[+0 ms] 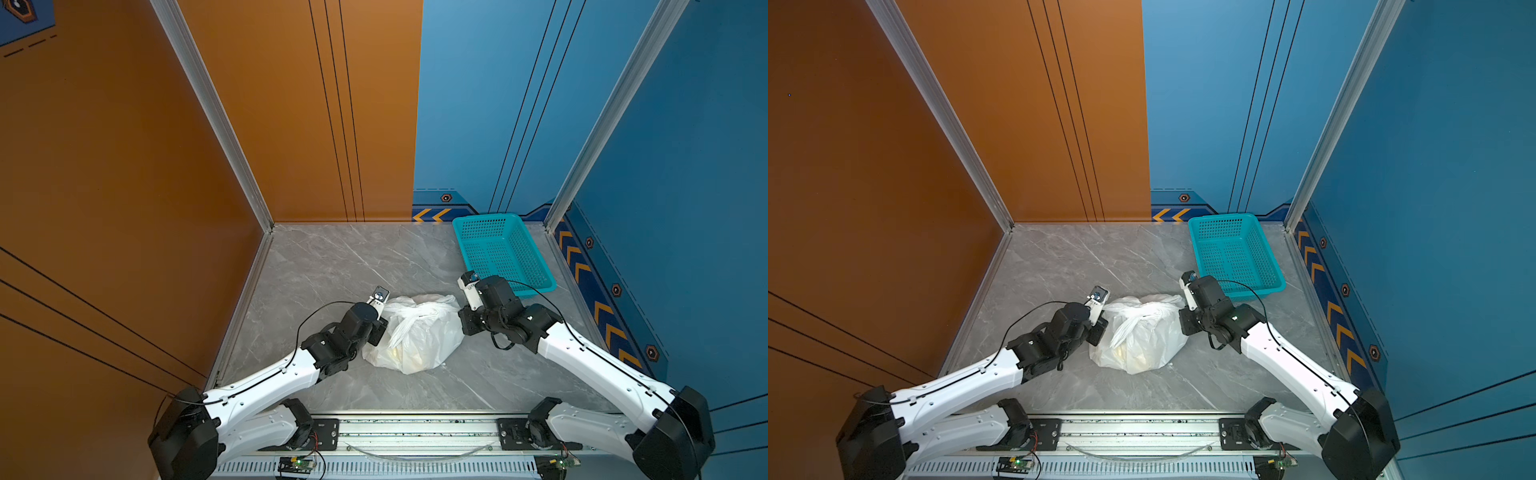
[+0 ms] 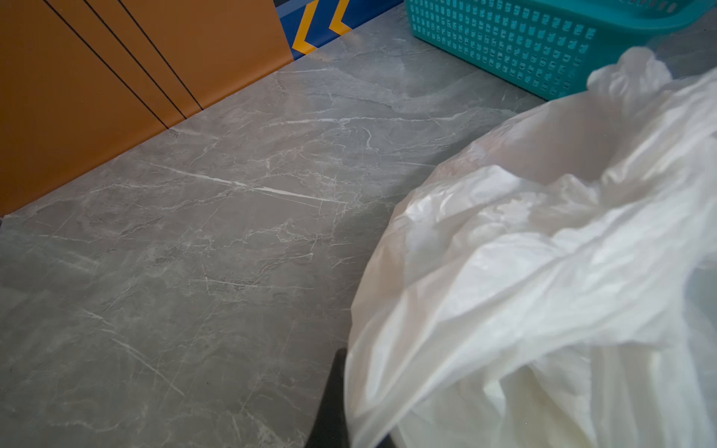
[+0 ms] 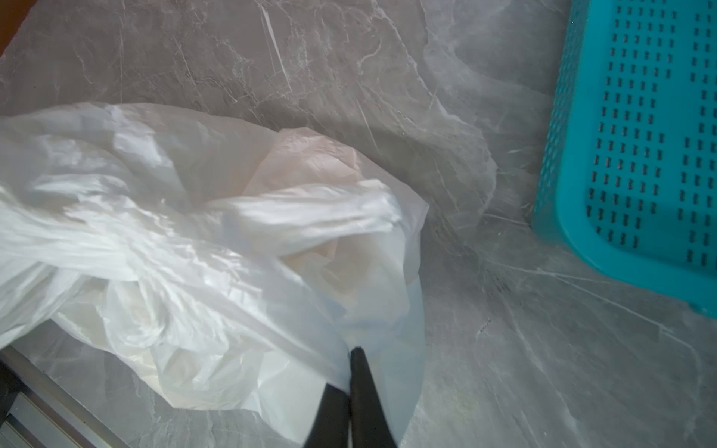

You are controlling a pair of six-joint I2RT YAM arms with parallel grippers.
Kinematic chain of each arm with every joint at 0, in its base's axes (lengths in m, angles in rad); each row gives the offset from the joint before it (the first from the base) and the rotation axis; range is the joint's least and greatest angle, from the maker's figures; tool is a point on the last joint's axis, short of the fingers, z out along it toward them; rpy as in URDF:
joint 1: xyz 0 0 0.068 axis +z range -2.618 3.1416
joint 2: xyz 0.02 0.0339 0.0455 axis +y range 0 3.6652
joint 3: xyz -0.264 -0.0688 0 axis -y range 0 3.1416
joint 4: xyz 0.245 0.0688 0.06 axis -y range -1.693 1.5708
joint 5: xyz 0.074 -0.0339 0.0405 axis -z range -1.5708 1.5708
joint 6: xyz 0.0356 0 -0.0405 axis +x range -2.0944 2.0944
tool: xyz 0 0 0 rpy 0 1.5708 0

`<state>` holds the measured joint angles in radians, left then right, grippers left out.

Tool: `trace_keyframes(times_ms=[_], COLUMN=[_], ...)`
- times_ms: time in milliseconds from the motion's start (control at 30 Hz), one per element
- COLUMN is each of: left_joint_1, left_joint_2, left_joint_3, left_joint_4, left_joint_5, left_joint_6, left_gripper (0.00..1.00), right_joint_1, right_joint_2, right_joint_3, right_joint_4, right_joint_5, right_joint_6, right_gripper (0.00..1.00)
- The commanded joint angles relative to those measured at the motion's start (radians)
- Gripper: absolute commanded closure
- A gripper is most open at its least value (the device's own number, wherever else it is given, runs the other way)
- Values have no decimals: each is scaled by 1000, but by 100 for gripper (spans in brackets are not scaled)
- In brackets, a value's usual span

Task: Untie the knot of the plastic bag and take out the fruit
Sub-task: Untie the plastic bag at the center of the table.

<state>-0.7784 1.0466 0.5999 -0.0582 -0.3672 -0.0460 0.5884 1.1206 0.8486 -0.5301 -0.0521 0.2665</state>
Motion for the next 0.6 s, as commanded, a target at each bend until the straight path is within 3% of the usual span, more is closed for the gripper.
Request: trace_keyframes(times_ms=[0, 233, 433, 567], left_joint_1=[51, 123, 103, 102], left_joint_2=[-54, -113, -83, -78], left_joint_3=[-43, -90, -55, -54], left_joint_4=[4, 46, 72, 105], left_joint_5=[-52, 61, 114, 129], left_joint_6=[-48, -61, 29, 71], left_gripper=[100, 100, 100, 100], right_joint_1=[-23, 17, 92, 92], right_joint_2=[-54, -67, -26, 68], right_joint_3=[-74, -65, 96, 195], right_joint_4=[-36, -56, -90, -88], right_joint_5=[18, -9, -17, -69], right_joint_6=[90, 58, -52, -118], right_gripper=[100, 100, 54, 37])
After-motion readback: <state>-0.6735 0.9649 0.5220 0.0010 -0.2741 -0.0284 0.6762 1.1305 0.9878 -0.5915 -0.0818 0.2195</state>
